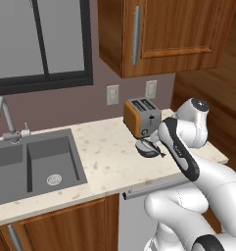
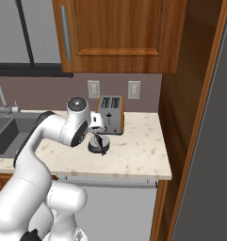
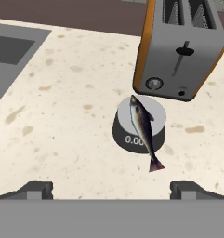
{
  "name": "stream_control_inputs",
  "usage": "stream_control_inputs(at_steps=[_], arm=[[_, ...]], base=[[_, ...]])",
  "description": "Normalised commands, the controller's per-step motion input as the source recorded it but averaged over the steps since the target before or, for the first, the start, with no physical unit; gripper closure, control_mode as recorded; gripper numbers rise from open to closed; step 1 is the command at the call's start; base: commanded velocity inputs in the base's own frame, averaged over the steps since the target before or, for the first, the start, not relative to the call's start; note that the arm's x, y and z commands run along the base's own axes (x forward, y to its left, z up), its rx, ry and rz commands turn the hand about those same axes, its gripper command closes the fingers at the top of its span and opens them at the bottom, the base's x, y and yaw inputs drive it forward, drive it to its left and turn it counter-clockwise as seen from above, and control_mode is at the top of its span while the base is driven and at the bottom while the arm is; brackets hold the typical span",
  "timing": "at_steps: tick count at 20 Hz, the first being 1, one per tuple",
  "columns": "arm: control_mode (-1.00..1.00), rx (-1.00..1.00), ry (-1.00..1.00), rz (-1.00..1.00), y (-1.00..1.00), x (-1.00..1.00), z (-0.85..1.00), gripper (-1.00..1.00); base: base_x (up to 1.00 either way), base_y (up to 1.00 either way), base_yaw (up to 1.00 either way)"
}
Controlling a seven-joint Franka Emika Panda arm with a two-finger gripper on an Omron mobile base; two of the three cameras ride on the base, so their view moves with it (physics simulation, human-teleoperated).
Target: Take the fish from the fridge and place it on the digital scale on the counter by the fridge. Wait a few seconds for a reading, then move it to the plate on the dining counter.
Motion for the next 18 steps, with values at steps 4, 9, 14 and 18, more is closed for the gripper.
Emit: stream_control_inputs(at_steps=[4, 9, 14, 18], arm=[[-1.00, 0.00, 0.00, 0.00, 0.00, 0.00, 0.00, -1.00], [-1.00, 0.00, 0.00, 0.00, 0.00, 0.00, -0.03, -1.00], [-1.00, -0.04, 0.00, 0.00, -0.05, 0.10, -0.24, -1.00], [-1.00, -0.01, 0.01, 0.00, -0.02, 0.31, -0.22, -1.00]], base=[[0.00, 0.00, 0.00], [0.00, 0.00, 0.00], [0.00, 0.00, 0.00], [0.00, 0.00, 0.00]])
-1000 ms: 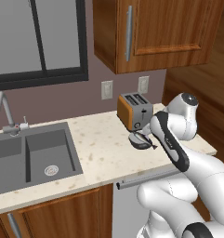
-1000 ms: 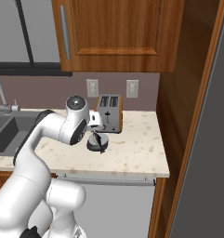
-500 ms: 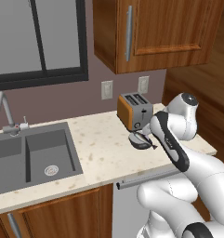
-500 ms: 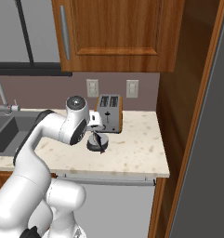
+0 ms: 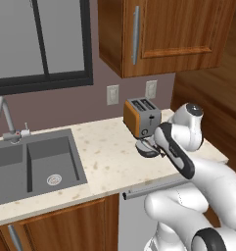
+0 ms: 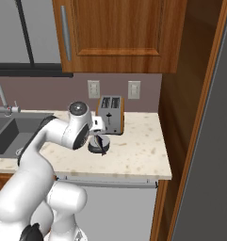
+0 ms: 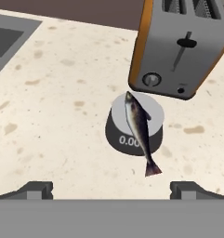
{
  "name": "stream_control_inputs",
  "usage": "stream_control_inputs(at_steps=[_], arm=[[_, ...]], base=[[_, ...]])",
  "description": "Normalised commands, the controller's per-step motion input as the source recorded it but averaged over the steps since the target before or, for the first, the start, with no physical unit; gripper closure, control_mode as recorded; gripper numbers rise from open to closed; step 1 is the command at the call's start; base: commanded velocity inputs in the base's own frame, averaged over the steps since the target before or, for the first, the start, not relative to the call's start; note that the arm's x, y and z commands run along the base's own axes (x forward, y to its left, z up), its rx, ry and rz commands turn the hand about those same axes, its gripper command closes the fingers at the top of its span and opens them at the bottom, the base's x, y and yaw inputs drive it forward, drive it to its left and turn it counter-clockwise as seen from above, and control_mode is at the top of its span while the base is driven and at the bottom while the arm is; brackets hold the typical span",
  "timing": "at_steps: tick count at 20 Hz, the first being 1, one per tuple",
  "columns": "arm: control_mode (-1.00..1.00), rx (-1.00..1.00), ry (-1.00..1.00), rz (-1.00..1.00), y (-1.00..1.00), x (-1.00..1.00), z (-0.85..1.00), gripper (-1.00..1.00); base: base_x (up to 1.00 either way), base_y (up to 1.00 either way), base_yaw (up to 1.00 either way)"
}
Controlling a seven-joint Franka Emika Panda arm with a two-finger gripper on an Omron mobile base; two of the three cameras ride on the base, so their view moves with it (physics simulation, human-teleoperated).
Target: Take the fish from the fridge and place it on the digital scale on the counter by the fridge. Wait a few seconds for a reading, then move it to the plate on the dining counter.
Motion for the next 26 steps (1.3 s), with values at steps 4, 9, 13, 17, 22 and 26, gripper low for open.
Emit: stream_control_inputs(at_steps=[4, 9, 13, 17, 22, 26], arm=[[-1.00, 0.00, 0.03, 0.00, -0.01, 0.44, -0.20, -1.00], [-1.00, 0.00, 0.04, -0.01, -0.05, 0.46, -0.19, -1.00], [-1.00, 0.00, 0.06, -0.04, -0.07, 0.43, -0.22, -1.00], [-1.00, 0.00, 0.08, -0.05, -0.11, 0.37, -0.30, -1.00], [-1.00, 0.00, 0.06, -0.03, -0.03, 0.26, -0.32, -1.00], [-1.00, 0.00, 0.00, -0.01, 0.00, 0.15, -0.32, -1.00]], base=[[0.00, 0.00, 0.00], [0.00, 0.00, 0.00], [0.00, 0.00, 0.00], [0.00, 0.00, 0.00], [0.00, 0.00, 0.00], [0.00, 0.00, 0.00]])
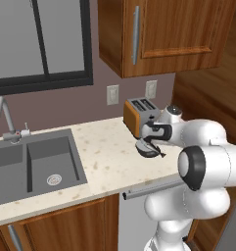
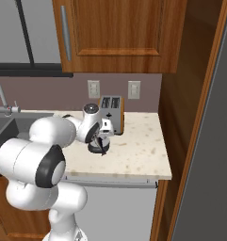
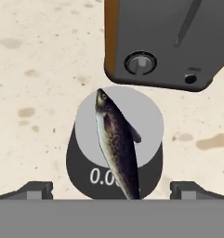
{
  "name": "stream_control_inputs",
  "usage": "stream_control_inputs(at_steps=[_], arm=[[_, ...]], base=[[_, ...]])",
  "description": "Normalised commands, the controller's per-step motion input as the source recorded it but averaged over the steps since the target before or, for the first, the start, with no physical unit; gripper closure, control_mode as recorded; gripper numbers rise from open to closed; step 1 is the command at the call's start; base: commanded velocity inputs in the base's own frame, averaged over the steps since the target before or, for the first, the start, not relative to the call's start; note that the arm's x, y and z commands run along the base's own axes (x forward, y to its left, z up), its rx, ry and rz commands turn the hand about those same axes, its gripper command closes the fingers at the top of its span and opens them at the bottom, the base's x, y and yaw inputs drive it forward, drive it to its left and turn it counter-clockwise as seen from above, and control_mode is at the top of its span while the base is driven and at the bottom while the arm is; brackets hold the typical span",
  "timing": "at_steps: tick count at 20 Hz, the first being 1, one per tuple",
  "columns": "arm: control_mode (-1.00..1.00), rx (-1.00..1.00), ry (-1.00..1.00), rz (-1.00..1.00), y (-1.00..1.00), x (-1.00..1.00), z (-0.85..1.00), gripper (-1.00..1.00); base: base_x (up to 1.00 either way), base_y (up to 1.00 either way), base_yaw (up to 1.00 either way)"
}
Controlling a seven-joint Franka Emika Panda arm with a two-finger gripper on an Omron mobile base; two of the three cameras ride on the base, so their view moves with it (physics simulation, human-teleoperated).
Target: Take the fish from the fridge and place it on the digital scale on the counter by the fridge. Wait a few seconds for a reading, then move it to the plate on the dining counter.
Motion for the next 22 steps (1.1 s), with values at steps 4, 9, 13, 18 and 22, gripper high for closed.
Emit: stream_control_inputs(at_steps=[4, 9, 13, 18, 22], arm=[[-1.00, 0.00, 0.00, 0.00, 0.00, 0.08, -0.30, -1.00], [-1.00, 0.00, 0.00, 0.00, 0.00, 0.05, -0.30, -1.00], [-1.00, -0.01, 0.00, 0.00, 0.00, 0.10, -0.26, -1.00], [-1.00, -0.01, 0.00, 0.00, 0.00, 0.19, -0.15, -1.00], [-1.00, 0.00, 0.00, 0.00, 0.00, 0.26, -0.10, -1.00]], base=[[0.00, 0.00, 0.00], [0.00, 0.00, 0.00], [0.00, 0.00, 0.00], [0.00, 0.00, 0.00], [0.00, 0.00, 0.00]])
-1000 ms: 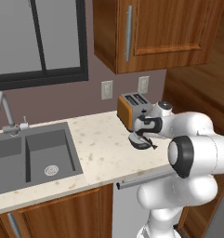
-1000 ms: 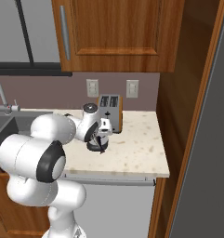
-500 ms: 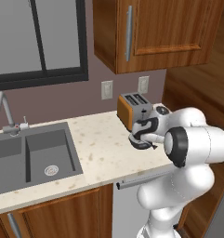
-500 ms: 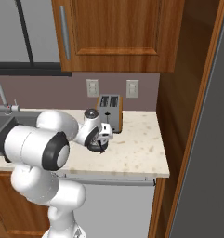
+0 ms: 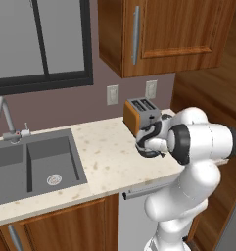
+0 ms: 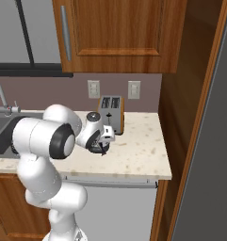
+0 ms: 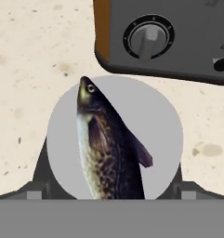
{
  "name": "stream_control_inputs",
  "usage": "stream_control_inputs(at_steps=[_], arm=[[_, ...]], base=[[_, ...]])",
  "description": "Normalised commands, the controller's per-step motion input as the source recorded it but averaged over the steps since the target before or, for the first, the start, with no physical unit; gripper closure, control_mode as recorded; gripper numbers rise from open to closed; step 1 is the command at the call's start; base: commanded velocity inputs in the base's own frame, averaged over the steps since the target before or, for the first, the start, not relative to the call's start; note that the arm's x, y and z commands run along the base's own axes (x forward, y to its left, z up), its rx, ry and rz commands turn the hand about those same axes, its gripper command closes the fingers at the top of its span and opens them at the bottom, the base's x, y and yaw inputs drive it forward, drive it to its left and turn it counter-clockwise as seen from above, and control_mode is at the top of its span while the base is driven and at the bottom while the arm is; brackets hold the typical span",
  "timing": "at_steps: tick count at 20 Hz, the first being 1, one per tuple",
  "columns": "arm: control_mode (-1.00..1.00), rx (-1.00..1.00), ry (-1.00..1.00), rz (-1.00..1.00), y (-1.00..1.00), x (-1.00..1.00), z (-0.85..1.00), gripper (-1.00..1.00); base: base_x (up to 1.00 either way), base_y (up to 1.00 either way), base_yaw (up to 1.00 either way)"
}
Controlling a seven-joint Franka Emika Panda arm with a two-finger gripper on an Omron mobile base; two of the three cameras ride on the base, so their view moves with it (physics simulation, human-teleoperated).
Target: Take the fish from the fridge and place it on the digital scale on the counter by the fridge. Wait a few seconds for a reading, then move it to the plate on the dining counter.
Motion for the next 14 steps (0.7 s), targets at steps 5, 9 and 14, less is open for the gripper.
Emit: stream_control_inputs(at_steps=[5, 9, 14], arm=[[-1.00, 0.00, 0.00, 0.00, 0.00, 0.28, -0.09, -1.00], [-1.00, 0.00, 0.00, 0.00, 0.00, 0.24, -0.14, -1.00], [-1.00, 0.00, 0.00, 0.00, 0.00, 0.16, -0.20, -1.00]], base=[[0.00, 0.00, 0.00], [0.00, 0.00, 0.00], [0.00, 0.00, 0.00]])
